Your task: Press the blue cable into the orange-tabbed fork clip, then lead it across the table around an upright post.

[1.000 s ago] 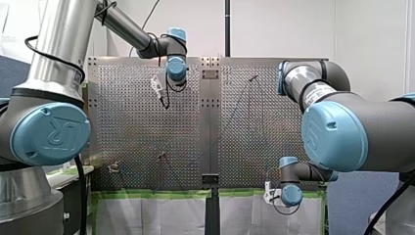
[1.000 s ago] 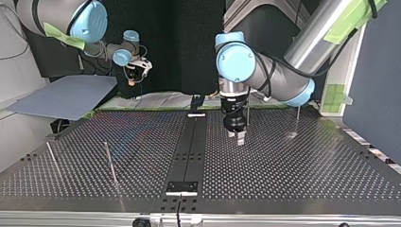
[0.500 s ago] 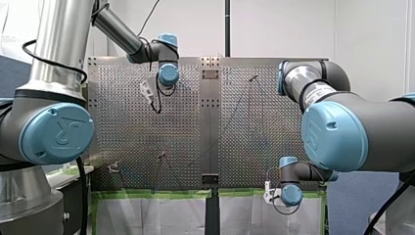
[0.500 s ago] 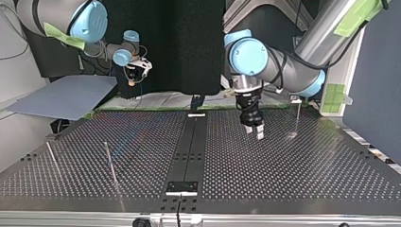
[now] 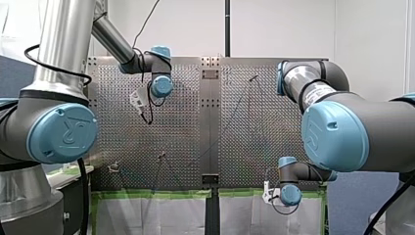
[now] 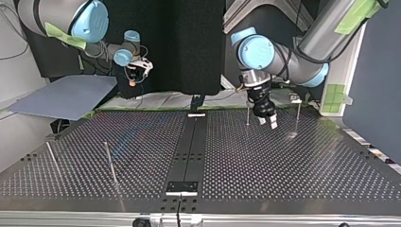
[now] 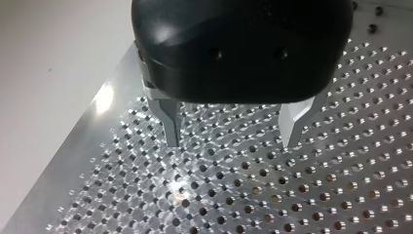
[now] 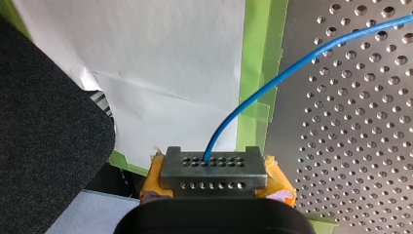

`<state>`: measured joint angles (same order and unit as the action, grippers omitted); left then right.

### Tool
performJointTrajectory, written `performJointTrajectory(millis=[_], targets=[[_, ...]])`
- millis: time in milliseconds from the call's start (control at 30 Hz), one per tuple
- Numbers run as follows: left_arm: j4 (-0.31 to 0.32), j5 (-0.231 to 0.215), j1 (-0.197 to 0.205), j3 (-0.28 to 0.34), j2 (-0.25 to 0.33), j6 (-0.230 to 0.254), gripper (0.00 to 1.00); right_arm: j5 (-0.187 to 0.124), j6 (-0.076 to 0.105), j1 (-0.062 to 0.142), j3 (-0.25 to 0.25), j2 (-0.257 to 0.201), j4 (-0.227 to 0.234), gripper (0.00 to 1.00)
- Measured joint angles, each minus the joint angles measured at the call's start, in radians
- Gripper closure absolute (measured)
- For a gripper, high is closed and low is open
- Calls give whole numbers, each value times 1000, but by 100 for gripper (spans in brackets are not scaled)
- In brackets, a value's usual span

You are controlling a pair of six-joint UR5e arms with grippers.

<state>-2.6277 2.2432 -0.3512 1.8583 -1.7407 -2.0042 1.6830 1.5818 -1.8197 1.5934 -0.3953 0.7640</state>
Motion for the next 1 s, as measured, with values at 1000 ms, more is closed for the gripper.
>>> performJointTrajectory(millis=[1000], targets=[[201, 74, -187, 255, -100, -17, 0, -1, 0, -19, -11, 0, -5, 99]])
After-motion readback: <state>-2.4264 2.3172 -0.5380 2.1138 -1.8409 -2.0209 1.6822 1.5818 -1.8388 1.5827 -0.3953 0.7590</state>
